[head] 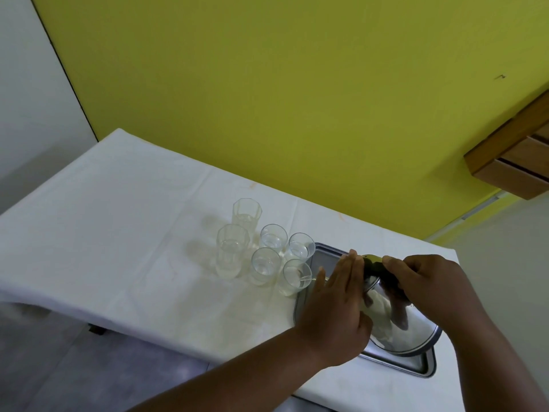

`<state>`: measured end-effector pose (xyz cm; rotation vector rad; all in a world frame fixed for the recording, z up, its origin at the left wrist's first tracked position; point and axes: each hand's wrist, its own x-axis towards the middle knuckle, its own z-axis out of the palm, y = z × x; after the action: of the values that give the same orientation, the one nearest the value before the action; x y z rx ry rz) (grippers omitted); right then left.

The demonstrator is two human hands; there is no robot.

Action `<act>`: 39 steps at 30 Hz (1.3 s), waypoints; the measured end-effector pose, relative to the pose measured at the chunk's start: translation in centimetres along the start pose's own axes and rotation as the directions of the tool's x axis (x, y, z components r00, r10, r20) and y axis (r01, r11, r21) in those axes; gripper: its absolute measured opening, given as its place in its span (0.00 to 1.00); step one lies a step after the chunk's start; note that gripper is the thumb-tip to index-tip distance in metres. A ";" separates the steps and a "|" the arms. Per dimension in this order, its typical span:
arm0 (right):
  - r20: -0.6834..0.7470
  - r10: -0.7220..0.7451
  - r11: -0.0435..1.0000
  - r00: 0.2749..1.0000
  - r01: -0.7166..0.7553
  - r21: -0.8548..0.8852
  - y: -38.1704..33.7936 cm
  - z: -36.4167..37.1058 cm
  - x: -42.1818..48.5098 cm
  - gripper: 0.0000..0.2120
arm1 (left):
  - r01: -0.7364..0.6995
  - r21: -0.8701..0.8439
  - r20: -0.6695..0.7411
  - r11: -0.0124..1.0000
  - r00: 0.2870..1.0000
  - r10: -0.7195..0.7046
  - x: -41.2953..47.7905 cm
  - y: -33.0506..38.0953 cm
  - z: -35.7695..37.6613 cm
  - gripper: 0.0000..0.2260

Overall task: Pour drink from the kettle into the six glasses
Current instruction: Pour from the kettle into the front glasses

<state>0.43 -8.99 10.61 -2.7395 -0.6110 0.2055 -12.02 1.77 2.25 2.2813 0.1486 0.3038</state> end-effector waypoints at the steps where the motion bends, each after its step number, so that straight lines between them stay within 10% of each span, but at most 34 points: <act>1: -0.002 0.000 1.000 1.000 0.000 -0.002 0.0 -0.1 0.0 0.27 | 0.001 0.000 -0.002 1.000 1.000 -0.001 0.0 0.0 0.0 0.35; 22: -0.024 0.025 0.998 0.999 -0.024 0.055 0.5 0.0 -0.4 0.26 | -0.011 0.030 0.013 1.000 1.000 0.011 -0.1 0.1 0.1 0.36; 39: 0.040 0.243 0.715 0.969 -0.207 0.667 4.9 5.0 -3.6 0.23 | -0.079 0.211 0.080 0.974 0.995 0.063 0.3 0.4 1.2 0.33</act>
<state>-1.95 -13.33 4.45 -2.0857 -0.1255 0.3363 -11.36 0.67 1.85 2.5115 0.0646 0.2519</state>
